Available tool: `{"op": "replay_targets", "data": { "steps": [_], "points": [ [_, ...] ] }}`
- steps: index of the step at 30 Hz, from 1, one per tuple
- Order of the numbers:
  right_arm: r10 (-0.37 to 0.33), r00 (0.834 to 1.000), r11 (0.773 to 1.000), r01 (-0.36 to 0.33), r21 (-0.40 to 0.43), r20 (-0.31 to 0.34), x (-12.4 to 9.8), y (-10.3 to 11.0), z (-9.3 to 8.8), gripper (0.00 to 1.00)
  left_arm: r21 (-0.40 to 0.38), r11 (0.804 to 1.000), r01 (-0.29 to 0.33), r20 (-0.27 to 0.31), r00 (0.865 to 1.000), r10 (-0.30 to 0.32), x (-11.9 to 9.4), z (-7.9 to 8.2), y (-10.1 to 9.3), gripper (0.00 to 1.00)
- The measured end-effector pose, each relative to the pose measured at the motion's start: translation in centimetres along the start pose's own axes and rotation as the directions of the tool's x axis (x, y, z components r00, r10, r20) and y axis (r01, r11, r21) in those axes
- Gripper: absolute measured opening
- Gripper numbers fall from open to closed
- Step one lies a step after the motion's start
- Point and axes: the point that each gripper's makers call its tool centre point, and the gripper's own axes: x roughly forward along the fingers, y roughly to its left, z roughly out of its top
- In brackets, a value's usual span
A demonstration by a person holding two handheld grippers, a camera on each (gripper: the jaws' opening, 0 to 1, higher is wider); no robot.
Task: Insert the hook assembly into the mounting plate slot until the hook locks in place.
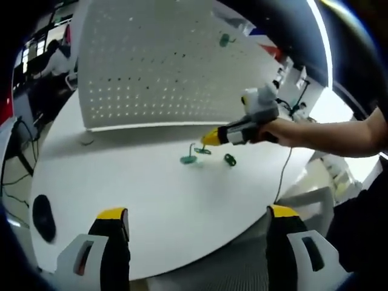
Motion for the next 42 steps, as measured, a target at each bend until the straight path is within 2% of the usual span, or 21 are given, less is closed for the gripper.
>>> {"op": "replay_targets", "data": {
  "steps": [4,7,9,12,15,19,21,23,26,28,34,36,39,42],
  "points": [
    [-0.032,0.997,0.999,0.031,0.022,0.071,-1.6,0.2,1.4,0.0,0.017,1.0,0.0,0.031,1.0,0.0,-0.3,1.1,-0.2,0.95],
    [-0.046,0.992,0.999,0.046,0.006,0.117,-3.0,1.0,2.4,0.0,0.032,0.999,0.003,0.047,0.999,-0.004,-0.4,1.9,-0.4,0.95],
    [-0.019,0.99,0.999,0.013,0.048,0.143,-3.8,2.1,2.9,0.0,0.042,0.999,0.0,0.06,0.998,-0.003,-0.6,2.5,-0.5,0.95],
    [-0.022,0.984,1.0,0.018,0.023,0.176,-4.9,3.2,3.8,0.0,0.033,0.999,0.008,0.087,0.996,-0.011,-0.5,3.5,-0.5,0.94],
    [-0.011,0.976,0.999,0.003,0.038,0.218,-5.9,4.5,4.5,0.0,0.057,0.998,0.013,0.084,0.996,-0.017,-0.3,3.9,-1.0,0.91],
    [0.003,0.958,0.991,-0.04,0.124,0.285,-7.2,6.2,5.4,0.0,0.053,0.998,0.023,0.088,0.996,-0.028,0.2,4.6,-1.6,0.89],
    [0.01,0.944,0.977,-0.079,0.197,0.331,-7.8,7.2,6.0,0.0,0.037,0.999,0.025,0.083,0.996,-0.028,0.4,4.8,-1.7,0.85],
    [0.01,0.933,0.971,-0.094,0.219,0.36,-8.2,7.9,6.5,0.0,0.033,0.999,0.022,0.078,0.997,-0.025,0.7,5.0,-1.7,0.82],
    [0.005,0.921,0.967,-0.104,0.232,0.39,-8.7,9.0,7.0,0.0,0.028,0.999,0.022,0.071,0.997,-0.023,1.0,5.4,-1.9,0.78],
    [-0.006,0.923,0.972,-0.085,0.221,0.384,-8.9,9.7,7.2,0.0,0.013,0.999,0.031,0.079,0.996,-0.032,1.2,5.9,-2.2,0.75],
    [-0.004,0.897,0.967,-0.108,0.229,0.441,-9.5,12.1,8.6,0.0,0.002,0.999,0.036,0.108,0.993,-0.036,1.6,7.3,-2.7,0.68],
    [0.014,0.899,0.965,-0.126,0.229,0.437,-9.3,12.8,8.5,0.0,0.0,1.0,0.02,0.128,0.992,-0.02,1.7,7.8,-2.6,0.7],
    [0.014,0.897,0.964,-0.13,0.233,0.442,-9.3,13.3,8.5,0.0,0.016,1.0,0.001,0.132,0.991,-0.004,1.7,8.1,-2.3,0.67],
    [0.001,0.882,0.959,-0.135,0.25,0.471,-9.7,13.6,8.9,0.0,-0.009,1.0,0.023,0.159,0.987,-0.022,1.5,8.7,-2.6,0.6]
  ]
}}
